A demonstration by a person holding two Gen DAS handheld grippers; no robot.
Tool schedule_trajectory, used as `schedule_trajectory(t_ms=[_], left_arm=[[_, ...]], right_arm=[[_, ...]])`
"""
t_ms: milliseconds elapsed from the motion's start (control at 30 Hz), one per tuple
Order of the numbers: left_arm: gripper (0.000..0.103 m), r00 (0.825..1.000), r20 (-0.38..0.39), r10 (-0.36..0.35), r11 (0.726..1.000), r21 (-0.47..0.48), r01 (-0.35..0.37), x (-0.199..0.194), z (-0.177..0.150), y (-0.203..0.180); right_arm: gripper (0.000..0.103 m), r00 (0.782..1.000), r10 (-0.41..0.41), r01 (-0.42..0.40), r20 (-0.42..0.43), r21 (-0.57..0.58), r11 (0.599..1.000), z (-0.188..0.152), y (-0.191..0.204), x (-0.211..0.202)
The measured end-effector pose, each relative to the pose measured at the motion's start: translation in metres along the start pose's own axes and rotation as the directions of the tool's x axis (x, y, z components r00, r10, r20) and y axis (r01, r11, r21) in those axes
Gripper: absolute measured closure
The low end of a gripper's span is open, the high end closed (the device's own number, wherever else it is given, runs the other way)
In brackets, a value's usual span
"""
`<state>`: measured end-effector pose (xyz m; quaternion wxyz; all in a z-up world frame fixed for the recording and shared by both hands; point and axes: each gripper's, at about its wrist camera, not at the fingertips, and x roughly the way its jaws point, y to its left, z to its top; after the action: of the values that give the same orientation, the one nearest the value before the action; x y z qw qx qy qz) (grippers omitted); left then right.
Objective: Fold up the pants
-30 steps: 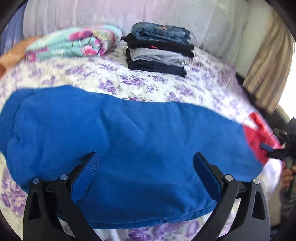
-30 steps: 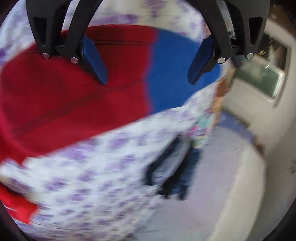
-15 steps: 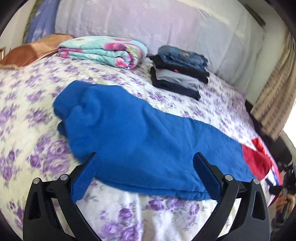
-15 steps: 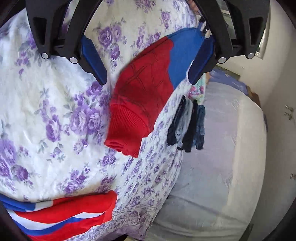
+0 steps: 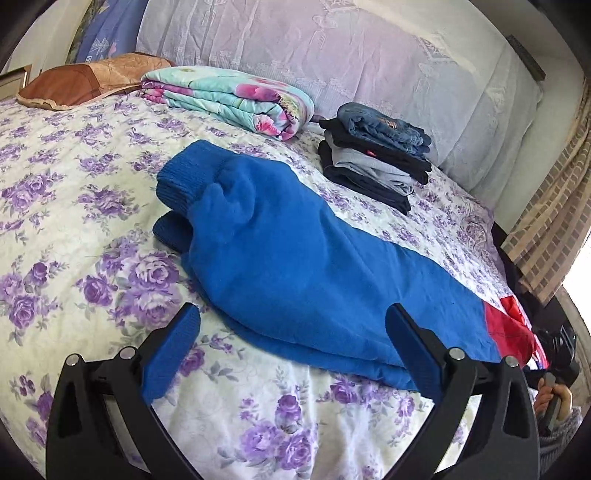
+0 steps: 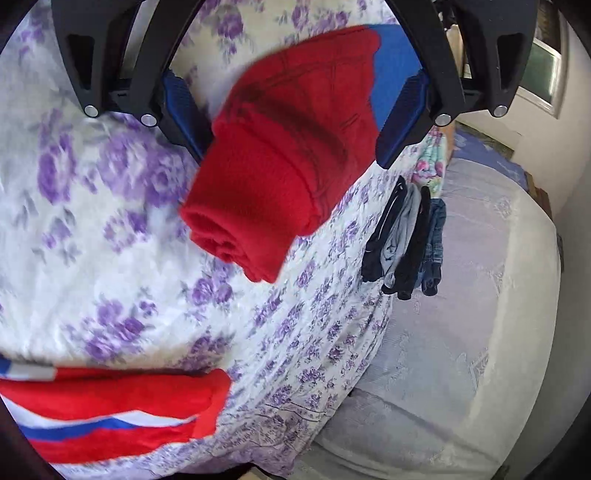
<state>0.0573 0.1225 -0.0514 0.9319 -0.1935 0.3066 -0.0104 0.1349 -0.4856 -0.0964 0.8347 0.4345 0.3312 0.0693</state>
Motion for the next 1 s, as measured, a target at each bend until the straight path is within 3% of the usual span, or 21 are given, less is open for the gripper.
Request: schedule_trajectory(t_ms=[33, 67, 133, 167, 233, 300, 367, 467, 600, 767, 933, 1000], left_arm=[[0.005, 1.000, 0.001, 0.002, 1.000, 0.007, -0.002, 0.000, -0.001, -0.001], [0.005, 1.000, 0.001, 0.001, 1.000, 0.012, -0.001, 0.000, -0.001, -0.001], [0.005, 1.000, 0.001, -0.010, 1.000, 0.009, 0.010, -0.001, 0.000, 0.001], [0.005, 1.000, -0.001, -0.017, 1.000, 0.004, 0.017, -0.001, 0.001, 0.002], [0.005, 1.000, -0.002, -0.019, 1.000, -0.001, 0.019, -0.001, 0.001, 0.003], [0.005, 1.000, -0.001, -0.015, 1.000, 0.005, 0.015, -0.001, 0.001, 0.002], [0.005, 1.000, -0.001, -0.012, 1.000, 0.011, 0.012, -0.001, 0.001, 0.002], [0.005, 1.000, 0.000, -0.019, 1.000, 0.002, 0.019, -0.001, 0.001, 0.002], [0.005, 0.999, 0.007, -0.034, 0.999, -0.006, 0.034, -0.003, 0.000, 0.003], [0.005, 0.998, 0.015, -0.058, 0.998, -0.008, 0.058, -0.006, -0.001, 0.007], [0.005, 0.996, 0.019, -0.086, 0.996, -0.026, 0.087, -0.012, -0.001, 0.014], [0.005, 0.995, 0.022, -0.094, 0.995, -0.030, 0.095, -0.013, -0.002, 0.016]], right_arm=[[0.020, 1.000, -0.002, 0.003, 0.018, -0.013, 1.000, -0.001, 0.002, 0.000], [0.041, 0.999, -0.001, 0.002, 0.038, -0.018, 1.000, -0.004, 0.001, -0.003], [0.066, 0.997, 0.046, -0.048, 0.056, 0.034, 0.998, -0.008, -0.013, -0.007], [0.074, 0.995, 0.070, -0.074, 0.071, 0.069, 0.995, -0.010, -0.021, -0.009], [0.076, 0.989, 0.107, -0.116, 0.105, 0.084, 0.990, -0.014, -0.024, -0.013], [0.077, 0.987, 0.094, -0.100, 0.127, 0.043, 0.994, -0.017, -0.012, -0.018], [0.077, 0.987, 0.041, -0.028, 0.158, -0.087, 0.996, -0.018, 0.020, -0.024], [0.077, 0.983, -0.024, 0.077, 0.181, -0.296, 0.952, -0.024, 0.075, -0.026], [0.078, 0.979, -0.056, 0.154, 0.193, -0.539, 0.828, -0.049, 0.151, -0.018], [0.079, 0.987, -0.103, 0.162, 0.125, -0.793, 0.588, -0.117, 0.222, 0.031], [0.079, 0.972, -0.230, 0.127, 0.043, -0.923, 0.362, -0.192, 0.245, 0.093], [0.078, 0.960, -0.280, 0.108, 0.018, -0.945, 0.309, -0.213, 0.242, 0.110]])
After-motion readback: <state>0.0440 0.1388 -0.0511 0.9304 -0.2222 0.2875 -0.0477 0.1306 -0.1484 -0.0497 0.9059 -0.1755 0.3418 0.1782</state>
